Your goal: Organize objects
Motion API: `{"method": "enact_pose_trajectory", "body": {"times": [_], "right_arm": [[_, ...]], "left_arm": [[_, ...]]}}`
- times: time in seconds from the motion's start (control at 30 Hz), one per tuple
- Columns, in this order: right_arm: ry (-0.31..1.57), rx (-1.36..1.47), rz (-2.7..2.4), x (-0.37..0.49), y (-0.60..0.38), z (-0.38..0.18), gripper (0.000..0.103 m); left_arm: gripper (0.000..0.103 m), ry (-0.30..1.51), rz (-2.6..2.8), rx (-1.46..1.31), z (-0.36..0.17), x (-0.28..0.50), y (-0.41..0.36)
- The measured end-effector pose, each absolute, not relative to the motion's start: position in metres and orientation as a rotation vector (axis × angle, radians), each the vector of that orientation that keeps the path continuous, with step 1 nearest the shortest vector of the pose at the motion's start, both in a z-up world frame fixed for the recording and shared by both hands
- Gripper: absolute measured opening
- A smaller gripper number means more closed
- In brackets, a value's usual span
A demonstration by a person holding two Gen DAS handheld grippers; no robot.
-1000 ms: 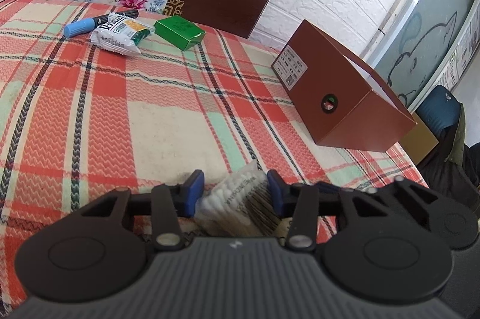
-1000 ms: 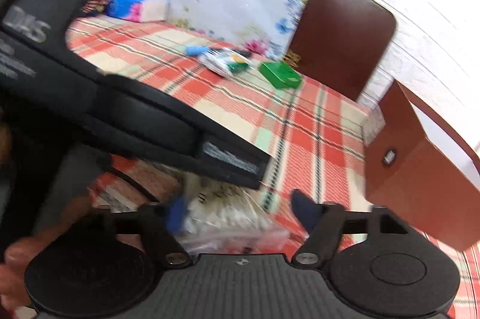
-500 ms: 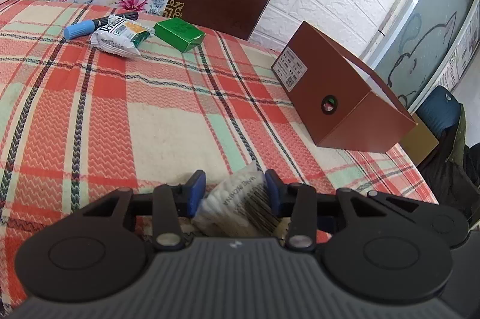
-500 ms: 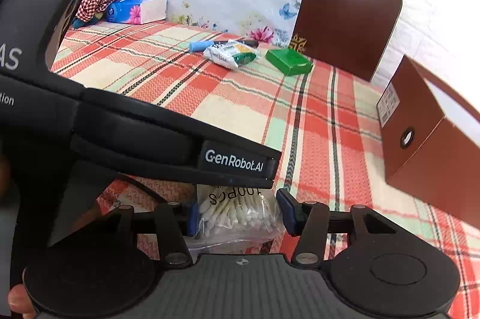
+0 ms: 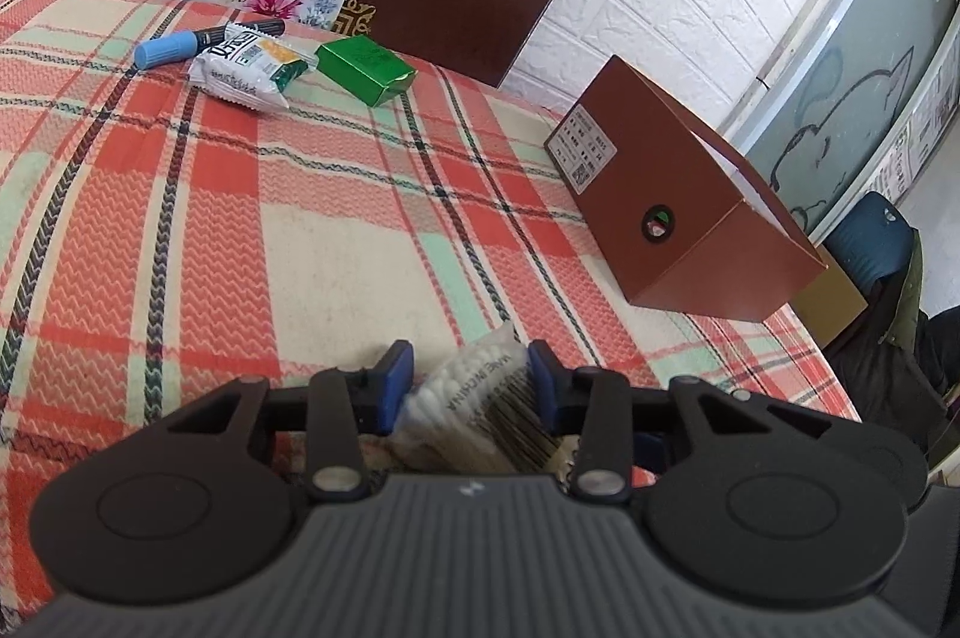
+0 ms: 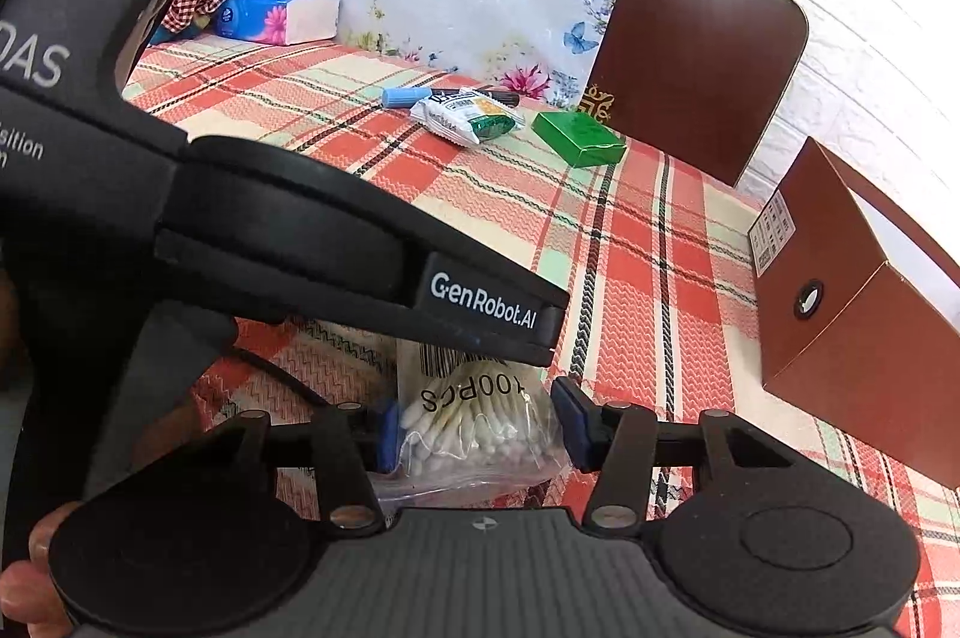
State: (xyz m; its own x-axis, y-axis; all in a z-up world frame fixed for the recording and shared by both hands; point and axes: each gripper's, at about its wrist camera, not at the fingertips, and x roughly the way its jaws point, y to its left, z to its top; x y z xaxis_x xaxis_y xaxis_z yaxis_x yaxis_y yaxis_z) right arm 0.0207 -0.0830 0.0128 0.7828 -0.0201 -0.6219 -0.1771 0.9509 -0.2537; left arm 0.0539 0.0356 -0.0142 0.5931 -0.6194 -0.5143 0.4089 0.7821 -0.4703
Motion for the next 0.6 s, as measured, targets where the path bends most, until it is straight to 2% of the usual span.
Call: {"method": "enact_pose_trajectory", "body": {"times": [0.4, 0.6], "right_arm": [[0.676, -0.297, 0.090, 0.0226, -0.0839, 0.0101, 0.058], [0.676, -0.284, 0.097, 0.0239, -0.0852, 0.0096, 0.058]], "left_arm": [[0.044, 0.715, -0.610, -0.312, -0.0150, 0.0544, 0.0341], [0.044, 0.715, -0.610, -0.306, -0.0150, 0.0547, 0.0329]]}}
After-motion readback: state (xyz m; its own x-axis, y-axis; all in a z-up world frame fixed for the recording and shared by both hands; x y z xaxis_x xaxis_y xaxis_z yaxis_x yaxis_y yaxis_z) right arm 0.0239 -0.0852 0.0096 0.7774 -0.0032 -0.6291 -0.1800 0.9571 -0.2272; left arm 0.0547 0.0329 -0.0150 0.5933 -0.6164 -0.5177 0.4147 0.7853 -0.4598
